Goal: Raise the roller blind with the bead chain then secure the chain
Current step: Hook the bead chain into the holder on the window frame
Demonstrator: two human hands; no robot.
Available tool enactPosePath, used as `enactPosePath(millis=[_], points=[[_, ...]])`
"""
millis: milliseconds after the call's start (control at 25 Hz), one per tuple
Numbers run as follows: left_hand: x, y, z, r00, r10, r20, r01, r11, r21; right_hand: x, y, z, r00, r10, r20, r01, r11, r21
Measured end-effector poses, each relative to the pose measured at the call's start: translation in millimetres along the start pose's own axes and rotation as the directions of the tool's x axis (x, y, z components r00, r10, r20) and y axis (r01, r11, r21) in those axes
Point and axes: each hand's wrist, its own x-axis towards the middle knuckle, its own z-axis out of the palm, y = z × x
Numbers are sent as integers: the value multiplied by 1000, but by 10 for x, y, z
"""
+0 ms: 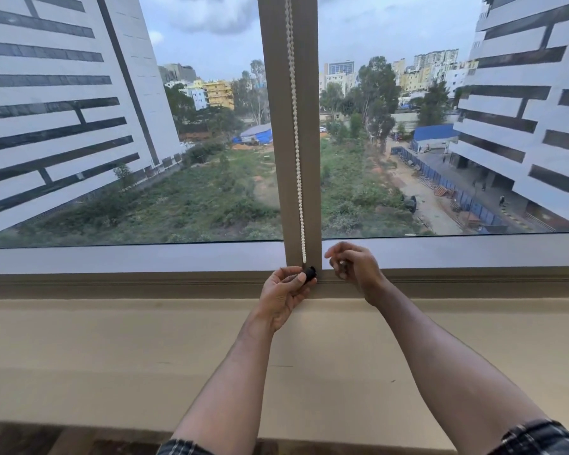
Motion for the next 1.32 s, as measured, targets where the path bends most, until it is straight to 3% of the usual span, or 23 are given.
enactPosePath(millis=[160,480,640,880,1040,1320], points=[[-42,57,-54,1000,6,-3,-6,1000,-22,-11,-48,187,978,164,130,-150,983,-109],[-160,184,-169,997,6,-83,-11,998,-56,38,-96,541,984,135,113,-140,989,39],[-185,222,-139,997,30,-66,-38,992,-122,10,-148,608,995,87,38,-91,990,111],[-167,204,-105,998,35,-46,-36,999,-24,31,-232,550,994,22,-107,1,977,211],[-130,175,-37,980,143,-136,-114,973,201,18,-210,518,993,13,-115,7,986,169],[-87,203,219,899,392,-195,-329,899,287,-25,-181,454,990,-66,-121,60,997,-54]])
